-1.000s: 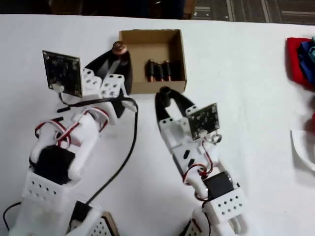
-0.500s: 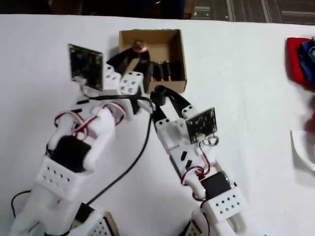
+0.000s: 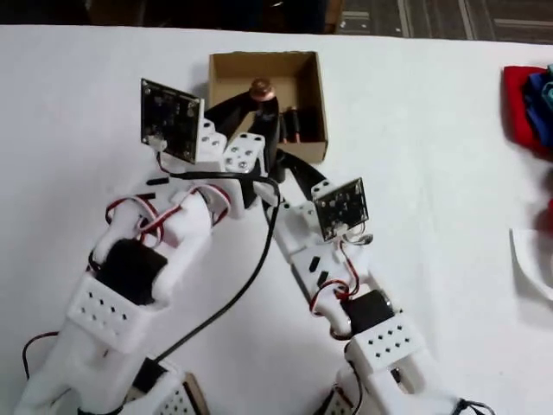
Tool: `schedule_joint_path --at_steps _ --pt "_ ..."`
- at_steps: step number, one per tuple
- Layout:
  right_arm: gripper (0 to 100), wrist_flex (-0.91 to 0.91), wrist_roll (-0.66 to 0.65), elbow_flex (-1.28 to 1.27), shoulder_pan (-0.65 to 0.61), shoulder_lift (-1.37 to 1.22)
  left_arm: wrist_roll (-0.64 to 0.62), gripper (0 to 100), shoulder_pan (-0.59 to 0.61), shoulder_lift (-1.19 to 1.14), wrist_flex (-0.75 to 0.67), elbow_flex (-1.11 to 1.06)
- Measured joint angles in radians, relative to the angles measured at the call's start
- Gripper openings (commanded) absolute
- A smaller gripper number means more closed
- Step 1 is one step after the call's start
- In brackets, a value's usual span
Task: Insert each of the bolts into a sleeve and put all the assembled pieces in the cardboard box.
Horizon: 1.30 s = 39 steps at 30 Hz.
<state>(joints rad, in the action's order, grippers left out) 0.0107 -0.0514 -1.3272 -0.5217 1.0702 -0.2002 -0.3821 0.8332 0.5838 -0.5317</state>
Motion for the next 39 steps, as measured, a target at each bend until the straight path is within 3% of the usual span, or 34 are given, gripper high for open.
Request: schedule_joint_path --at_steps 26,39 --pt "1.9 0.0 0.0 0.0 0.0 0.071 0.0 2 -0.006 0.0 -0.058 -0.051" --pt "1.9 -0.02 0.002 -0.002 -0.06 0.074 0.003 2 -0.032 -0.06 -0.068 -0.051"
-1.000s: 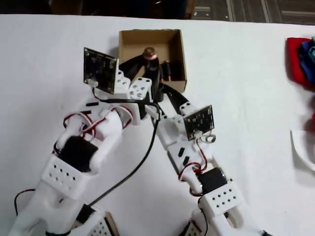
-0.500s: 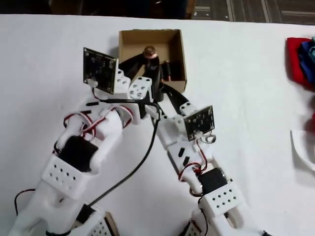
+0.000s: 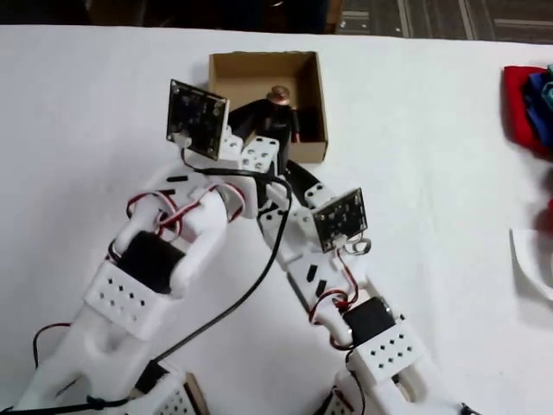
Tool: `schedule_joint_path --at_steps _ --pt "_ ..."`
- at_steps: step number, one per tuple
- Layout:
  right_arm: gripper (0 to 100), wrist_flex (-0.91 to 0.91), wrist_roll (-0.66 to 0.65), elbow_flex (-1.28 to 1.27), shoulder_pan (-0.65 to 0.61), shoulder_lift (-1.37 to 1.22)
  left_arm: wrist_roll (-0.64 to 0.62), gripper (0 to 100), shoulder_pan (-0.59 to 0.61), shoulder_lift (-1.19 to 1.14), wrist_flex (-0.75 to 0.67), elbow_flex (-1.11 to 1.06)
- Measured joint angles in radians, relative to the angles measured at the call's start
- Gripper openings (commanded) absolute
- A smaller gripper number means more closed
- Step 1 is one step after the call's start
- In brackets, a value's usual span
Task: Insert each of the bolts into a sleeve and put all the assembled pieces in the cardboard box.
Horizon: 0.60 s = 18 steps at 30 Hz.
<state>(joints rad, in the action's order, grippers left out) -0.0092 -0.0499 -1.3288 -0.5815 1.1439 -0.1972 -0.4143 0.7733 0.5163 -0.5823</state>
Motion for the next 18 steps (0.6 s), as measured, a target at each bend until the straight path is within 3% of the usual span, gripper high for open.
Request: schedule_joint_path --at_steps 18 --pt "1.9 -0.002 0.0 0.0 0.04 -0.002 -0.003 3 -0.002 0.0 0.167 0.0"
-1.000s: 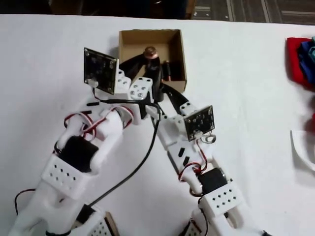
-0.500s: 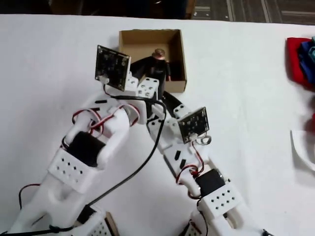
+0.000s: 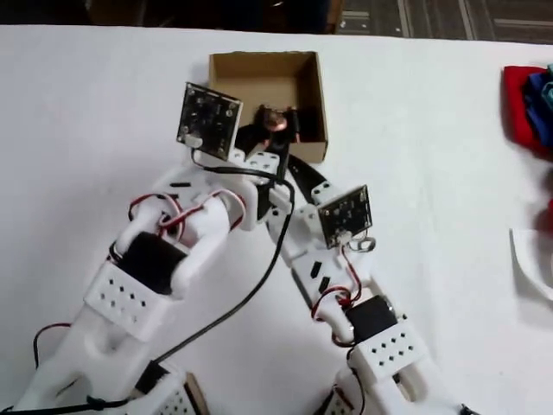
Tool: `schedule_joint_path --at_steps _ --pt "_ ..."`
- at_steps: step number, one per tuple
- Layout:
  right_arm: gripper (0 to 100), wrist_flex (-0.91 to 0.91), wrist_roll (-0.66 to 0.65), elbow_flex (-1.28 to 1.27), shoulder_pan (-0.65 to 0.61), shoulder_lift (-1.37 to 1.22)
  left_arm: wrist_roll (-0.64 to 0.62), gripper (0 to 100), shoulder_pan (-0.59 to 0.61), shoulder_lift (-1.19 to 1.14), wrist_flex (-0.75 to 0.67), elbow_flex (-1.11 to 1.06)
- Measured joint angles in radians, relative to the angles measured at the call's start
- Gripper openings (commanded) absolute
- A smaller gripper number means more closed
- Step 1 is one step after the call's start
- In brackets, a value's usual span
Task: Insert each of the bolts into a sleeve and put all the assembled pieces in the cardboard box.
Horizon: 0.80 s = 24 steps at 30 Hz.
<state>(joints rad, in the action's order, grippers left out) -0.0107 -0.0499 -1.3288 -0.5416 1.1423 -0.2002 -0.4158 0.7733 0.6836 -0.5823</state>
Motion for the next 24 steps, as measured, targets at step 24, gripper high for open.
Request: schedule_joint_path --at_steps 24 --pt "1.9 0.0 -0.002 0.0 -0.008 0.003 0.164 11 -0.005 0.12 0.21 -0.041"
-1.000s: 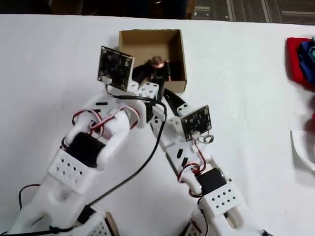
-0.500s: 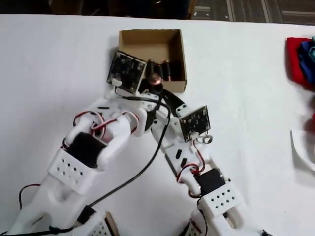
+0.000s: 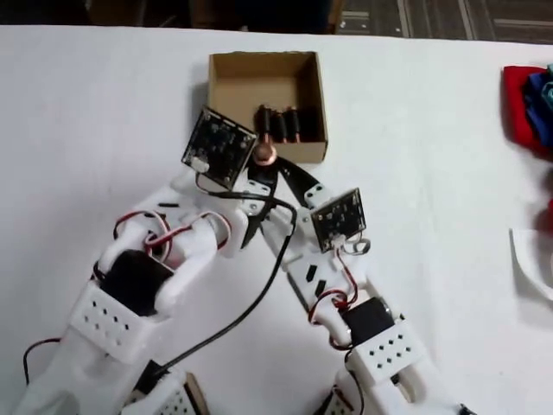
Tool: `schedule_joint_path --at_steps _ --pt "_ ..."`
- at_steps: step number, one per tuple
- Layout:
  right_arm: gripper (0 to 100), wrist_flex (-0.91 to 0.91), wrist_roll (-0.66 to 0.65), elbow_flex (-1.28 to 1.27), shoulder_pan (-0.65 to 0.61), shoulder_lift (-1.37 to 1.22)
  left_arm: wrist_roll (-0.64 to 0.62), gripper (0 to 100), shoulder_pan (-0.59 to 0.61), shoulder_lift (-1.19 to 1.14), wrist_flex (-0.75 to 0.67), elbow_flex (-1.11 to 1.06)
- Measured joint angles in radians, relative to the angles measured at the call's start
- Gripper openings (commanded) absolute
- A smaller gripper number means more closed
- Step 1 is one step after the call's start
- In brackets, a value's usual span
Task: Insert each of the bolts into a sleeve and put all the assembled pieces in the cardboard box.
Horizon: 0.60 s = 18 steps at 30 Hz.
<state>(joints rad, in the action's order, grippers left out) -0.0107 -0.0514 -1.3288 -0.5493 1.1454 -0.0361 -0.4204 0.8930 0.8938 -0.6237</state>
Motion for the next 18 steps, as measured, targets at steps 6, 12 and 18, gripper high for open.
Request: schedule_joint_path --at_steps 6,12,18 --pt "1.9 0.0 0.0 -0.002 0.009 -0.003 0.002 14 0.006 0.02 0.008 -0.038" --pt "1.9 0.0 0.0 -0.002 0.006 -0.003 0.005 13 0.072 0.025 0.009 -0.041" --pt "1.9 -0.032 0.0 0.0 0.009 -0.005 0.002 13 0.192 0.037 0.028 -0.057"
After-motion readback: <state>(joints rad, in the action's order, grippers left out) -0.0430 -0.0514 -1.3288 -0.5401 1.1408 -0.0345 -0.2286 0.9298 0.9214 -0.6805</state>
